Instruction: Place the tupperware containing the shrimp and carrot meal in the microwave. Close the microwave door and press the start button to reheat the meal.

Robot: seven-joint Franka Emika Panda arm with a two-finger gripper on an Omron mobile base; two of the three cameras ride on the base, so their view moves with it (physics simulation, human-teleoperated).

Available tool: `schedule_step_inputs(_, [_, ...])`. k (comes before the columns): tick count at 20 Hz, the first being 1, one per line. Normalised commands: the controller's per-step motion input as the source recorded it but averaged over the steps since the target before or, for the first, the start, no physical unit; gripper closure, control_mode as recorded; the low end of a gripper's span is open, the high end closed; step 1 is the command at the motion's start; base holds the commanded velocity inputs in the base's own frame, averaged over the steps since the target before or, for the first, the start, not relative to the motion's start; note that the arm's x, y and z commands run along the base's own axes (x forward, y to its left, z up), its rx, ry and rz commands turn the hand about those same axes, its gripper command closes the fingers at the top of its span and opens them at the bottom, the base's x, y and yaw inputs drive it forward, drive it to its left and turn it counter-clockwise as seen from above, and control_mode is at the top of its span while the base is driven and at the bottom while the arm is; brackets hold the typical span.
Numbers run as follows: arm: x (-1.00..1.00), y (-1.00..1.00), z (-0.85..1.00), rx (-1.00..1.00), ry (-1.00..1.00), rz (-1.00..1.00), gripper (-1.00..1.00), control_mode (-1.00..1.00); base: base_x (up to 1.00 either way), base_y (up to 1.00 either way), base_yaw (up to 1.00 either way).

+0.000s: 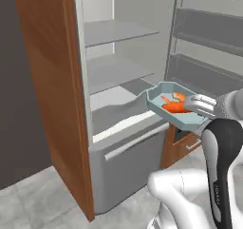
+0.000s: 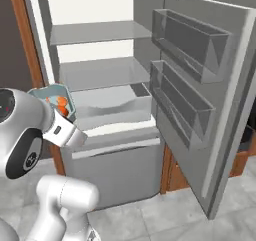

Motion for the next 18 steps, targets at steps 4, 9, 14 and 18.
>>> schedule_step_inputs(4, [0.0, 0.0, 0.0, 0.0, 0.0, 0.0, 1.0, 1.0, -0.26, 0.1, -0.95])
schedule_step_inputs(9, [0.0, 0.0, 0.0, 0.0, 0.0, 0.0, 1.0, 1.0, -0.29, 0.11, -0.95])
schedule_step_inputs(14, [0.0, 0.0, 0.0, 0.0, 0.0, 0.0, 1.0, 1.0, -0.35, 0.12, -0.94])
schedule_step_inputs(18, [0.0, 0.0, 0.0, 0.0, 0.0, 0.0, 1.0, 1.0, -0.31, 0.07, -0.94])
